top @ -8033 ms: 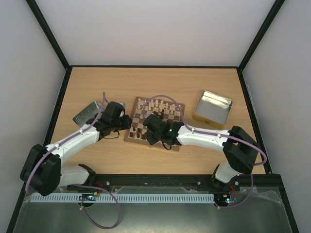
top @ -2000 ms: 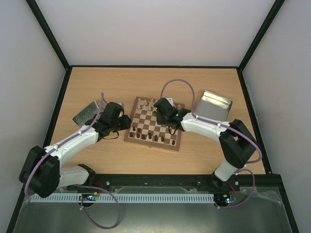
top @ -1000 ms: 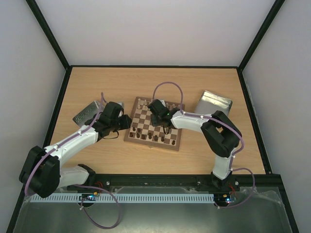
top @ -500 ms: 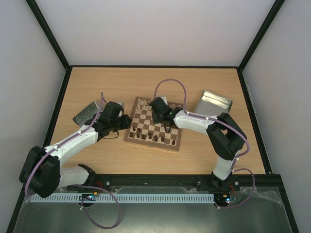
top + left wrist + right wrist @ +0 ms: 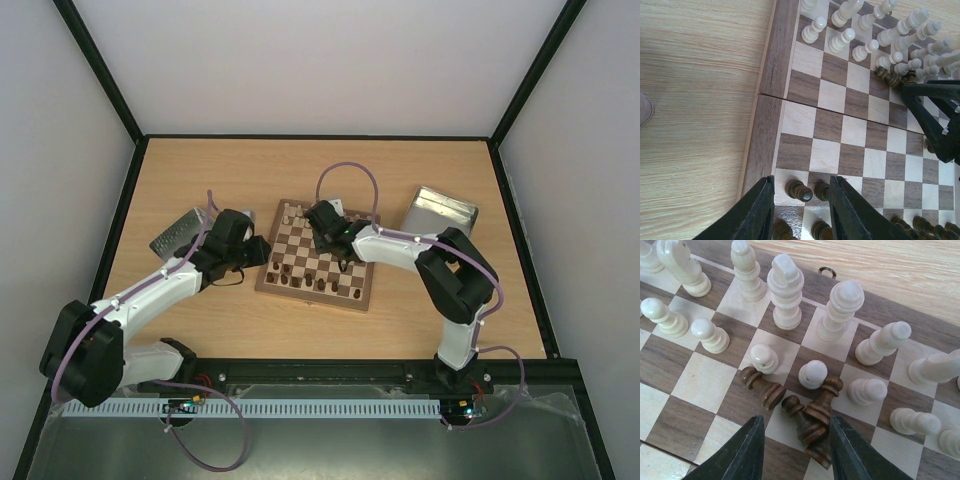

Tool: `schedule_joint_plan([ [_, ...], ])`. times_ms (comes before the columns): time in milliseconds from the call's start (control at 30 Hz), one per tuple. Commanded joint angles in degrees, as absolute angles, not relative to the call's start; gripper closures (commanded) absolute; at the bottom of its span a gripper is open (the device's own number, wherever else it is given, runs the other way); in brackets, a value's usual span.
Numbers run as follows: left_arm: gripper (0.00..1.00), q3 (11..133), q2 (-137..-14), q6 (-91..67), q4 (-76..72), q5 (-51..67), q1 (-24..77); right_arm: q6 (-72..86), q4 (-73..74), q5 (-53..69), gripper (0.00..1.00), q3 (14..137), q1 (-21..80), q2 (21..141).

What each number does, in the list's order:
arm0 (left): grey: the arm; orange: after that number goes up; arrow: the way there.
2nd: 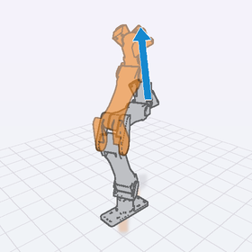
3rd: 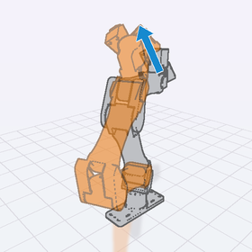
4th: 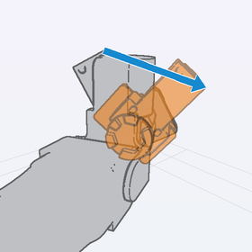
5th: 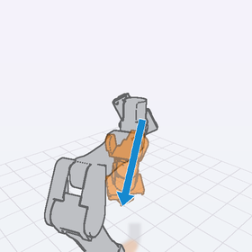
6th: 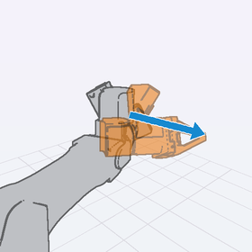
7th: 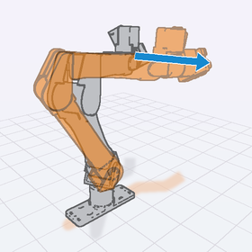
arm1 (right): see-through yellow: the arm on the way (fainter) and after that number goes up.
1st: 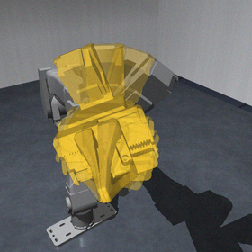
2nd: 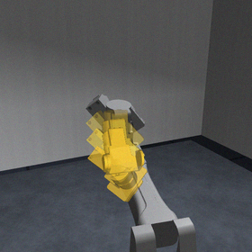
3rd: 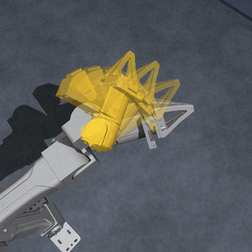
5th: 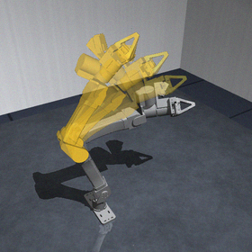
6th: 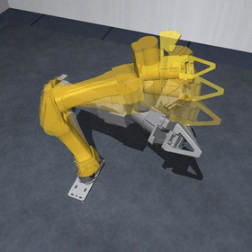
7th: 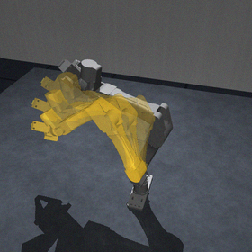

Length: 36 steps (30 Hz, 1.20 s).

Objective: Set up the chess pieces on the board
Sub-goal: Pick up the chess piece from the chessboard.

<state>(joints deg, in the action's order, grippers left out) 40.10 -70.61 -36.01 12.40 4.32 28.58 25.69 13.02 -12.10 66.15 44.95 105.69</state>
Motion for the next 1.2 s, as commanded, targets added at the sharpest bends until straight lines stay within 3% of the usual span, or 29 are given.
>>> schedule_joint_plan([
  [0, 0.66, 40.0, -70.8, -35.4, 11.8, 4.7, 28.2, 24.8, 13.6, -15.3, 0.65, 68.0, 44.6, 107.3],
  [200, 0.66, 39.9, -70.8, -35.5, 11.6, 4.7, 28.2, 23.2, 12.9, -15.3, 0.66, 67.5, 44.6, 108.5],
  [500, 0.66, 39.7, -71.0, -35.5, 11.4, 4.8, 28.1, 21.5, 13.3, -10.7, 0.76, 64.7, 44.6, 105.9],
  [933, 0.67, 39.8, -71.3, -35.5, 11.0, 5.2, 28.1, 20.2, 19.5, -0.1, 0.77, 61.9, 44.6, 98.9],
  [1167, 0.66, 39.9, -70.6, -35.8, 11.3, 5.2, 28.1, 26.4, 18.5, -6.9, 0.66, 64.5, 44.6, 99.3],
])
